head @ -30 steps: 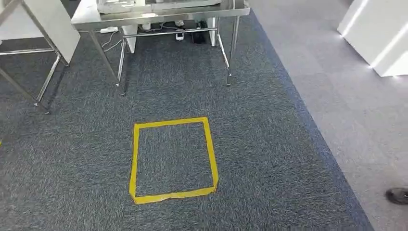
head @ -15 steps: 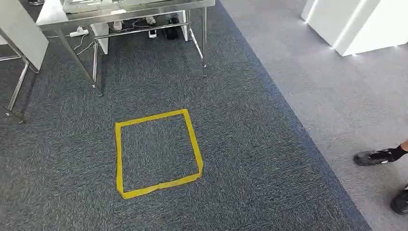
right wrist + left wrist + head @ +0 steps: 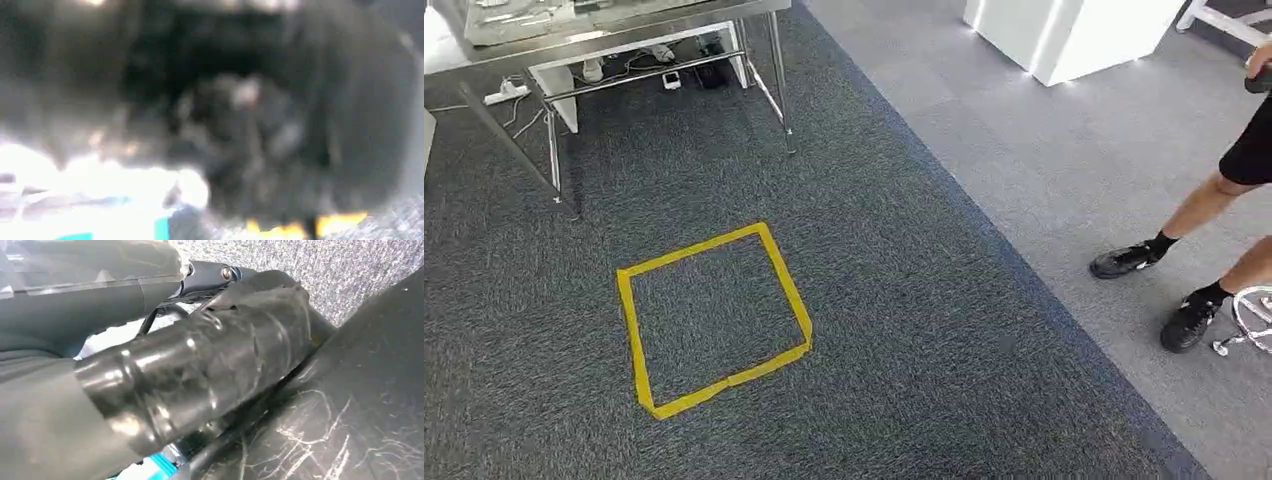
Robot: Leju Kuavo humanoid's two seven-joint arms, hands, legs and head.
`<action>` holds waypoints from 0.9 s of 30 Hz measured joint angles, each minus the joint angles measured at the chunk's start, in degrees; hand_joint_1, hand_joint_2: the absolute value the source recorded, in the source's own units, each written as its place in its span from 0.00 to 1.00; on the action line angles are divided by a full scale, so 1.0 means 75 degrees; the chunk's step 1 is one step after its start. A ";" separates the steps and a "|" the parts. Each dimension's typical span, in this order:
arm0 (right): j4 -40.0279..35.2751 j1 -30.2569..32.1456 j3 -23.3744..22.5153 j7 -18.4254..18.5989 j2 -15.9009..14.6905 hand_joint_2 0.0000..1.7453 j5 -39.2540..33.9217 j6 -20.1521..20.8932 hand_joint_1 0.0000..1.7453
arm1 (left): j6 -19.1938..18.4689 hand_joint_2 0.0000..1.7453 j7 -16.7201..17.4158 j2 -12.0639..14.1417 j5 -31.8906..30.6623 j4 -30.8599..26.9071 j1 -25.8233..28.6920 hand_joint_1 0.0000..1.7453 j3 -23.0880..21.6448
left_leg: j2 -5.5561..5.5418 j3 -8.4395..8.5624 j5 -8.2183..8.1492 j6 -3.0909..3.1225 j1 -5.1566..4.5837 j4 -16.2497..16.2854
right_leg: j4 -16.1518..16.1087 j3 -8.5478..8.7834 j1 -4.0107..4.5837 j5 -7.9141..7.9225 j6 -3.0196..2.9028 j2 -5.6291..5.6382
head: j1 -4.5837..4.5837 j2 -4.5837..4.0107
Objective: Take the parts from the cabinet and place them on the table.
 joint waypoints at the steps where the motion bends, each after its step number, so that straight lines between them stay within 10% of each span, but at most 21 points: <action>1: 0.0000 -0.0001 0.0015 0.0000 0.0000 0.00 0.0000 0.0000 0.00 | 0.0003 0.00 0.0006 0.0000 0.0000 0.0000 -0.0021 0.00 0.0003 | 0.0074 -0.0010 0.0027 -0.0042 0.0006 0.0003 | 0.0018 -0.0063 0.0016 -0.0002 -0.0041 0.0091 | -0.0006 0.0000; 3: 0.0000 0.0004 0.0023 0.0000 0.0003 0.00 0.0000 0.0000 0.00 | 0.0009 0.00 0.0009 0.0015 0.0000 0.0000 -0.0027 0.00 0.0012 | 0.0007 -0.0056 -0.0037 -0.0157 0.0032 0.0062 | -0.0066 -0.0104 -0.0065 0.0096 -0.0166 0.0225 | 0.0000 0.0000; 4: 0.0000 -0.0005 0.0026 0.0000 0.0003 0.00 0.0000 0.0000 0.00 | 0.0009 0.00 -0.0003 0.0017 0.0000 0.0000 -0.0016 0.00 0.0018 | -0.0516 -0.0161 -0.0311 -0.0204 0.0055 0.0325 | -0.0070 -0.0162 -0.0058 0.0141 -0.0239 0.0283 | -0.0003 0.0000; 5: 0.0000 -0.0014 0.0026 0.0000 0.0000 0.00 0.0000 0.0000 0.00 | 0.0009 0.00 -0.0012 0.0012 -0.0003 0.0000 -0.0023 0.00 0.0023 | -0.0736 -0.0354 -0.0655 -0.0219 0.0075 0.0778 | -0.0066 -0.0216 -0.0040 0.0180 -0.0296 0.0330 | -0.0003 0.0000; 8: 0.0000 -0.0007 0.0035 -0.0041 0.0000 0.00 0.0017 -0.0026 0.00 | 0.0012 0.00 -0.0012 0.0014 0.0000 0.0000 -0.0032 0.00 0.0026 | -0.0857 -0.0942 -0.1333 -0.0227 0.0090 0.2329 | -0.0036 -0.0394 0.0024 0.0292 -0.0344 0.0569 | -0.0003 0.0000; 11: 0.0000 0.0004 0.0082 -0.0134 0.0000 0.00 0.0050 -0.0061 0.00 | 0.0020 0.00 0.0012 0.0009 -0.0006 0.0000 -0.0023 0.00 0.0029 | -0.0901 -0.0369 -0.0540 -0.0170 0.0098 0.1371 | 0.0054 -0.0503 0.0031 0.0342 -0.0311 0.0895 | -0.0003 0.0000; 14: 0.0000 -0.0014 0.0099 -0.0160 0.0006 0.00 0.0105 -0.0061 0.00 | 0.0047 0.00 0.0026 0.0009 -0.0009 0.0000 0.0032 0.00 0.0032 | -0.1531 0.0273 -0.0193 -0.0078 0.0106 0.0063 | 0.0116 -0.0612 0.0047 0.0419 -0.0203 0.1159 | -0.0003 0.0000; 18: 0.0006 0.0014 0.0155 -0.0157 0.0003 0.00 0.0181 -0.0070 0.00 | 0.0070 0.00 0.0038 -0.0026 0.0029 0.0000 0.0005 0.00 0.0047 | -0.1237 0.0192 -0.0124 0.0041 0.0169 -0.0127 | 0.0112 -0.0724 0.0048 0.0540 -0.0011 0.1351 | -0.0003 0.0000; 20: 0.0006 -0.0020 0.0262 0.0049 0.0003 0.00 0.0349 0.0075 0.00 | 0.0079 0.00 0.0035 -0.0041 0.0285 0.0000 0.0054 0.00 0.0172 | -0.1018 0.0180 -0.0060 0.0149 0.0140 -0.0161 | 0.0692 -0.0993 0.0046 0.0069 0.0009 0.0735 | 0.0000 0.0000; 23: 0.0006 -0.0065 0.0466 0.0338 0.0003 0.00 0.0551 0.0262 0.00 | 0.0058 0.00 0.0015 -0.0050 0.0542 0.0000 0.0188 0.00 0.0408 | -0.0670 0.0120 -0.0053 0.0163 0.0096 -0.0141 | 0.2262 -0.1644 0.0009 -0.0673 0.0106 0.0603 | 0.0000 0.0000; 25: 0.0006 -0.0065 0.0531 0.0408 0.0000 0.00 0.0568 0.0271 0.00 | 0.0050 0.00 0.0018 -0.0050 0.0577 0.0000 0.0201 0.00 0.0493 | -0.0486 0.0112 -0.0062 0.0153 0.0093 -0.0115 | 0.2085 -0.1454 0.0005 -0.0419 0.0132 0.0547 | 0.0000 0.0000; 27: 0.0006 -0.0062 0.0586 0.0411 -0.0012 0.00 0.0568 0.0271 0.00 | 0.0047 0.00 0.0023 -0.0055 0.0577 0.0000 0.0200 0.00 0.0554 | -0.0348 0.0138 -0.0099 0.0116 0.0097 -0.0084 | 0.0827 -0.0706 0.0009 0.0176 0.0106 0.0392 | 0.0000 0.0000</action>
